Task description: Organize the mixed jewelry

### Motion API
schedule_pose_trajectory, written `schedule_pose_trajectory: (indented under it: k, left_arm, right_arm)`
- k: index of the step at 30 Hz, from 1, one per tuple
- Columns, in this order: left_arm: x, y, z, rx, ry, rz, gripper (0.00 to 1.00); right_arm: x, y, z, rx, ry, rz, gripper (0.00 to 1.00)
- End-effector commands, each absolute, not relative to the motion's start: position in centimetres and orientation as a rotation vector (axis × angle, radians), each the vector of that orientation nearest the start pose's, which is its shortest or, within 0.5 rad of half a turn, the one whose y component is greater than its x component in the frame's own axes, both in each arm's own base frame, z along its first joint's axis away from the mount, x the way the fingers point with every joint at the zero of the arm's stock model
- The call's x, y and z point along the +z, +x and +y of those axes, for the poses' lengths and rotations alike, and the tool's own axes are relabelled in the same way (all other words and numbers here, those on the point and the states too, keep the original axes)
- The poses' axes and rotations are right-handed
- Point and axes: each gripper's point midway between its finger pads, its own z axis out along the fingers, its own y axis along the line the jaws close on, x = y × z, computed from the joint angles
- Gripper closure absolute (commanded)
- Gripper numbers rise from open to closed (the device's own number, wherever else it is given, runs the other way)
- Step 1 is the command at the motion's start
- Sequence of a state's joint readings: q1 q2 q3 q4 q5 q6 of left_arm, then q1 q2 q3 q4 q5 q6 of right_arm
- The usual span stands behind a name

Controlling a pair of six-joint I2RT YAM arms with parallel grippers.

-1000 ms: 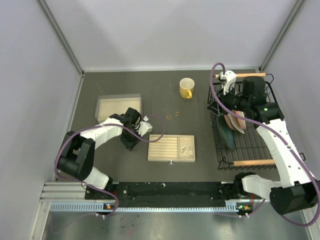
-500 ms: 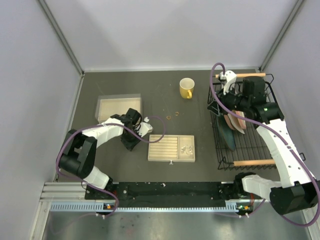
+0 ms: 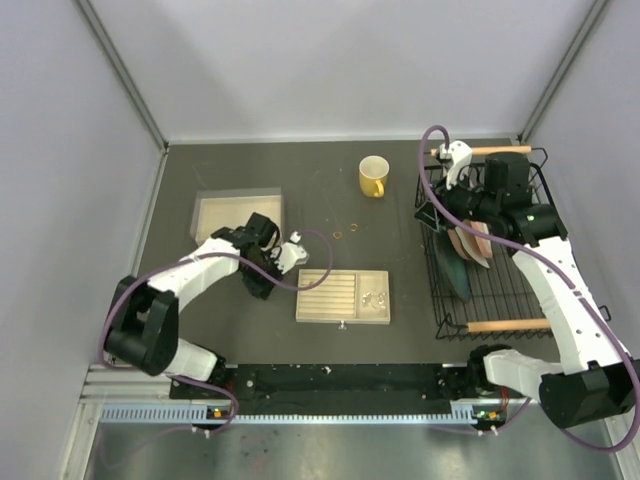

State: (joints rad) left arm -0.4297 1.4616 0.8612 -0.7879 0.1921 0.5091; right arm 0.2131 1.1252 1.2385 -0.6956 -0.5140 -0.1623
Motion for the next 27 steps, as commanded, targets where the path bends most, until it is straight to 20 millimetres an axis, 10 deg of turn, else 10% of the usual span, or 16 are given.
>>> schedule_pose_trajectory:
  k: [1, 19, 27]
  left_arm:
    - [9.7, 22.1, -14.0, -0.390, 1.414, 2.358, 1.00]
    - [25.3, 29.1, -16.8, 0.753, 1.533, 1.628, 1.00]
    - [32.3, 30.9, -19.6, 1.033, 1.445, 1.220, 1.00]
  right_arm:
    - [30.5, 29.7, 14.8, 0.579, -0.706, 1.928, 0.64]
    - [40.1, 29.1, 16.2, 0.657, -0.736, 1.778, 0.62]
    - [40.0, 27.9, 20.5, 0.708, -0.869, 1.767, 0.62]
